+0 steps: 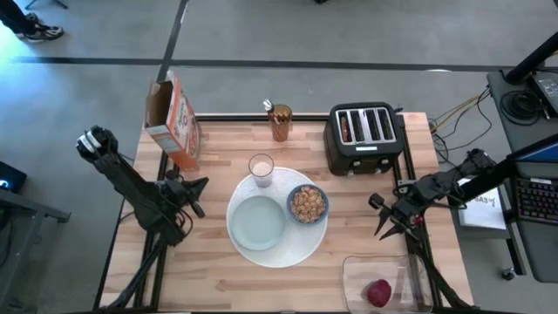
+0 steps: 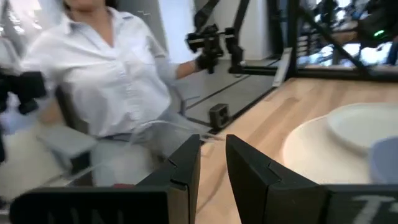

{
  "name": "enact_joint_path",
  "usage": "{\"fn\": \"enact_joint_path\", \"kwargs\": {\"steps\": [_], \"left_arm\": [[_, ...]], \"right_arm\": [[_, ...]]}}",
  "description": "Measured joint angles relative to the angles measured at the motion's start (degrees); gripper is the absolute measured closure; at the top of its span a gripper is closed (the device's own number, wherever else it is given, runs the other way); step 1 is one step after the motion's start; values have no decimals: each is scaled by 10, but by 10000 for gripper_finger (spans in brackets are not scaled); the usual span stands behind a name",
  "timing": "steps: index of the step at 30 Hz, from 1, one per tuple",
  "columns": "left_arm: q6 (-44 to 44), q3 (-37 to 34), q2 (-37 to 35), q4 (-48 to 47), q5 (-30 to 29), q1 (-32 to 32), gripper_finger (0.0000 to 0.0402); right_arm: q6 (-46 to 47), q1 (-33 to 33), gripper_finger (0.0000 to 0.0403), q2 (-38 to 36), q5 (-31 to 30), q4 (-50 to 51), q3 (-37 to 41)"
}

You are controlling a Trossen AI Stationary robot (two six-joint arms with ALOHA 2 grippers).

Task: Arrange a breakfast setting
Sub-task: Put the toasted bread on the plate

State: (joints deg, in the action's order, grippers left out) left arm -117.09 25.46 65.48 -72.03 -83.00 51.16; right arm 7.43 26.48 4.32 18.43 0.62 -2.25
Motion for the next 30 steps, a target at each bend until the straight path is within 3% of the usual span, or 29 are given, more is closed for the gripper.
{"fn": "enact_joint_path", "kwargs": {"steps": [4,10,14,17,21,24,26,30], "left_arm": [[60,24,0,0,20,0,399],[47,36,-3,1,26,0,399],[19,26,-2,3,26,0,399],[16,17,-1,2,26,0,399],[30,14,0,0,28,0,399],[67,15,1,0,28,0,400],[103,15,0,1,28,0,400],[165,16,2,2,28,0,400]], "right_arm": [[-65,0,335,0,-35,-5,1],[-108,0,335,0,-38,-16,1],[-190,0,335,0,-88,-47,1],[-116,0,335,0,-101,-83,1],[-3,0,335,0,-193,-120,1],[13,0,335,0,-260,-119,1],[3,0,335,0,-343,-122,1],[64,0,335,0,-444,-121,1]]}}
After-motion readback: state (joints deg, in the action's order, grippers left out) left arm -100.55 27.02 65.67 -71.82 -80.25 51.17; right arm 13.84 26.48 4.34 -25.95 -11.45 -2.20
